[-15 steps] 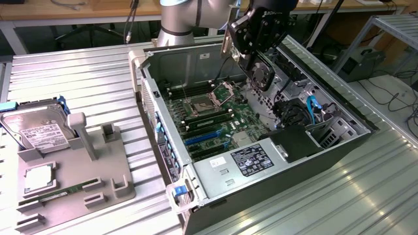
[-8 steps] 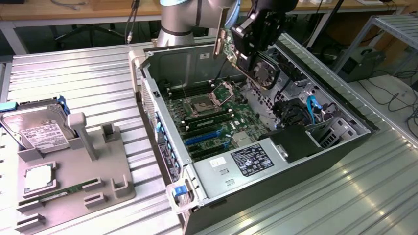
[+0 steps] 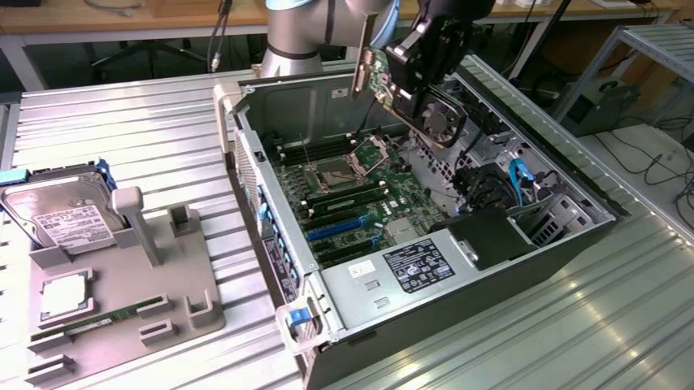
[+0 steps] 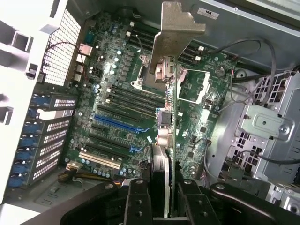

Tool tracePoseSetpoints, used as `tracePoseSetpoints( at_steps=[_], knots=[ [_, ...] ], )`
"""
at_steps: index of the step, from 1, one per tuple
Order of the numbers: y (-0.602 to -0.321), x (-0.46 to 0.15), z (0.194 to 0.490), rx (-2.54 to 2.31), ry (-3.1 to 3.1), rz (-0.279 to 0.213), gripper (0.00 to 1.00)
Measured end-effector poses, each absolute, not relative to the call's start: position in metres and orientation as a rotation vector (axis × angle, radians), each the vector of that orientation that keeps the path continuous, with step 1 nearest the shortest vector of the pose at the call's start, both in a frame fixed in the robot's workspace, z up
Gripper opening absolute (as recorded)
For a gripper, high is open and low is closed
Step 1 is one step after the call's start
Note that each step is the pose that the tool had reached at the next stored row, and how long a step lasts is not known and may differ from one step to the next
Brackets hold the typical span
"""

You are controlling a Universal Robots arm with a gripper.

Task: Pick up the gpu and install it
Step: 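Insert the gpu into the slot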

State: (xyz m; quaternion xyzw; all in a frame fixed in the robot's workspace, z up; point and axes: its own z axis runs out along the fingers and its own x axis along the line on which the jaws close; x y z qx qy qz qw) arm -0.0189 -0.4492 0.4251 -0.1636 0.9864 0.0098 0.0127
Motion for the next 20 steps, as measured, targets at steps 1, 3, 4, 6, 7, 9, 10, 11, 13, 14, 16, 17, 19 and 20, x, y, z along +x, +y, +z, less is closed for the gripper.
tracePoseSetpoints(
  at_steps=[1, 3, 4, 6, 7, 9, 10, 11, 13, 14, 16, 17, 19, 20],
  knots=[
    [-0.4492, -0.0189, 0.4251, -0.519, 3.073, 0.031, 0.28],
    [-0.4492, -0.0189, 0.4251, -0.536, 3.07, 0.031, 0.28],
    [-0.4492, -0.0189, 0.4251, -0.545, 3.068, 0.031, 0.28],
    [-0.4492, -0.0189, 0.4251, -0.563, 3.065, 0.031, 0.28],
    [-0.4492, -0.0189, 0.4251, -0.572, 3.064, 0.031, 0.28],
    [-0.4492, -0.0189, 0.4251, -0.59, 3.06, 0.031, 0.28],
    [-0.4492, -0.0189, 0.4251, -0.601, 3.058, 0.032, 0.28],
    [-0.4492, -0.0189, 0.4251, -0.612, 3.056, 0.032, 0.28],
    [-0.4492, -0.0189, 0.4251, -0.631, 3.052, 0.032, 0.28],
    [-0.4492, -0.0189, 0.4251, -0.64, 3.051, 0.032, 0.28],
    [-0.4492, -0.0189, 0.4251, -0.661, 3.046, 0.032, 0.28],
    [-0.4493, -0.019, 0.4251, -0.672, 3.044, 0.032, 0.28],
    [-0.4493, -0.0189, 0.4251, -0.691, 3.04, 0.033, 0.28],
    [-0.4493, -0.0189, 0.4251, -0.705, 3.037, 0.033, 0.28]
  ],
)
